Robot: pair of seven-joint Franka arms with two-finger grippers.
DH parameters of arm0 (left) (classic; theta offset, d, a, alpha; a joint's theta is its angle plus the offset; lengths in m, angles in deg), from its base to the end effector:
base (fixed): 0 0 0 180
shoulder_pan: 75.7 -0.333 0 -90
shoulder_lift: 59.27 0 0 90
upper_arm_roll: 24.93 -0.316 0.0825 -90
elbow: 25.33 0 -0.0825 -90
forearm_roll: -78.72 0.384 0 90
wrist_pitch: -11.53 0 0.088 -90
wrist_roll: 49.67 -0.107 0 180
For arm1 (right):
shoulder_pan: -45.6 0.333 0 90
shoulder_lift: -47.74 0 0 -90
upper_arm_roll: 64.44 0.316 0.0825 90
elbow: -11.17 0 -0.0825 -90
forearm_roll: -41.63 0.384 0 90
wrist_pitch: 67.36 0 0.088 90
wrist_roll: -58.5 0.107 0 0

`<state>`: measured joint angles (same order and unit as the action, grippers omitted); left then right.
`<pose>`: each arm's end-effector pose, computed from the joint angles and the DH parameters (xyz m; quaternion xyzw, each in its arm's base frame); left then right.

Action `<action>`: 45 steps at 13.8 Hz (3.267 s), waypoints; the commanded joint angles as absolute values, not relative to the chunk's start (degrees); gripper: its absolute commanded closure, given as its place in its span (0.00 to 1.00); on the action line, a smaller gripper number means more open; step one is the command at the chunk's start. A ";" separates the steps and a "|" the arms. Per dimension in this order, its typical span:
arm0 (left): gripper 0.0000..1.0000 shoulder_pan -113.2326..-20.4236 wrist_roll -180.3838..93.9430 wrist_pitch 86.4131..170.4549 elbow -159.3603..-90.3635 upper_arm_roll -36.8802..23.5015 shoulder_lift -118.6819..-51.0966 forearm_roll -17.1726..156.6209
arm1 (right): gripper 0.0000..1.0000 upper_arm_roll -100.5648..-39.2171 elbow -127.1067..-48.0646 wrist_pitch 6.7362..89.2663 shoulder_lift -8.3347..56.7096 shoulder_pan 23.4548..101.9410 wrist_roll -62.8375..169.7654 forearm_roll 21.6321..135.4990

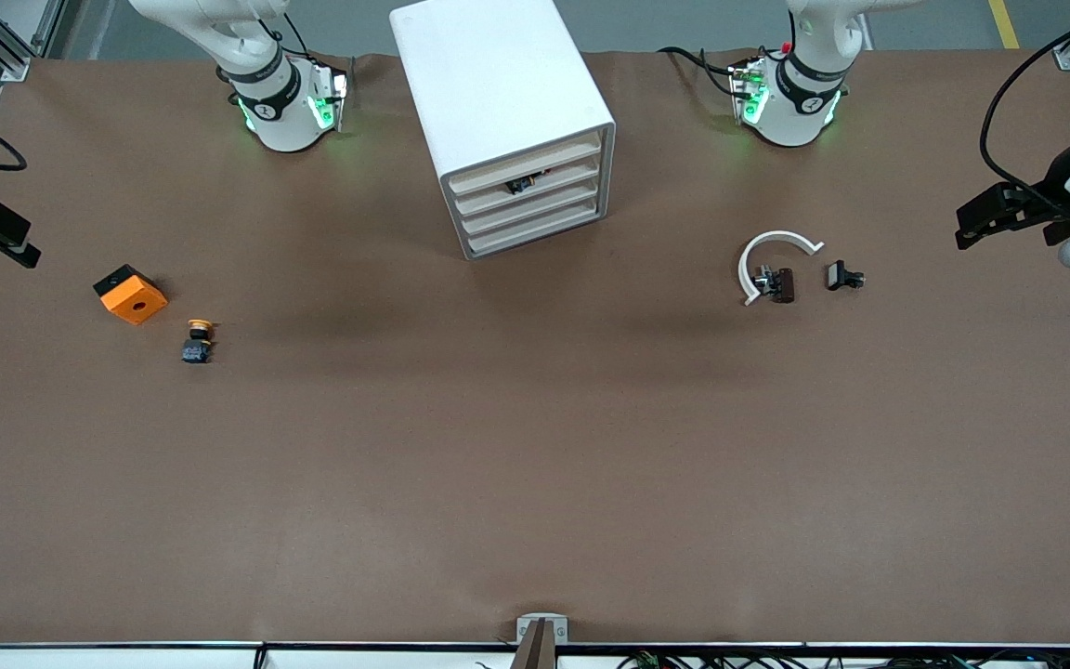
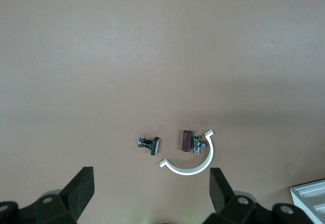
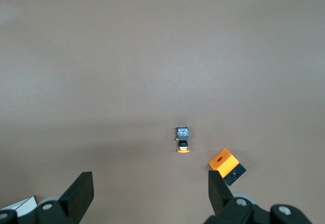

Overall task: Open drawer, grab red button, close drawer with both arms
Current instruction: 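Move the left gripper from rest toward the white cabinet's drawer, then grasp the drawer front with the left gripper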

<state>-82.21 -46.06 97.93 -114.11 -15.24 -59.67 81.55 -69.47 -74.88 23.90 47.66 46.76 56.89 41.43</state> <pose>0.5496 -0.0246 0.6254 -0.9994 -0.0047 0.0227 0.0255 0.5564 -0.0380 0.6584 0.9988 -0.0197 0.0446 0.0039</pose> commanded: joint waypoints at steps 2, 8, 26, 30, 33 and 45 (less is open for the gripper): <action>0.00 -82.21 -45.54 97.49 -113.66 -15.08 -59.44 81.00 | 0.00 -69.36 -74.34 23.44 47.65 46.65 56.56 41.63; 0.00 -79.93 -43.00 103.71 -111.90 -15.00 -69.19 74.16 | 0.00 -69.36 -74.34 23.44 47.65 46.65 56.56 41.63; 0.00 -65.17 19.96 107.60 -109.17 -15.08 -91.78 46.73 | 0.00 -69.36 -74.34 23.44 47.65 46.65 56.56 41.63; 0.00 -63.40 33.37 102.95 -109.09 -15.08 -93.46 45.07 | 0.00 -69.36 -74.34 23.44 47.65 46.65 56.56 41.54; 0.00 -63.40 33.47 101.80 -109.26 -15.17 -95.38 44.35 | 0.00 -69.36 -74.34 23.44 47.65 46.66 56.48 41.46; 0.00 -61.38 46.47 93.71 -109.09 -15.17 -100.83 39.61 | 0.00 -69.36 -74.34 23.44 47.56 47.18 57.00 41.63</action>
<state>-61.64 44.13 94.77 -110.18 -14.81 -98.84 41.97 -69.46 -74.89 23.90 47.65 46.78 56.89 41.43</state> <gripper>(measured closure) 0.000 0.000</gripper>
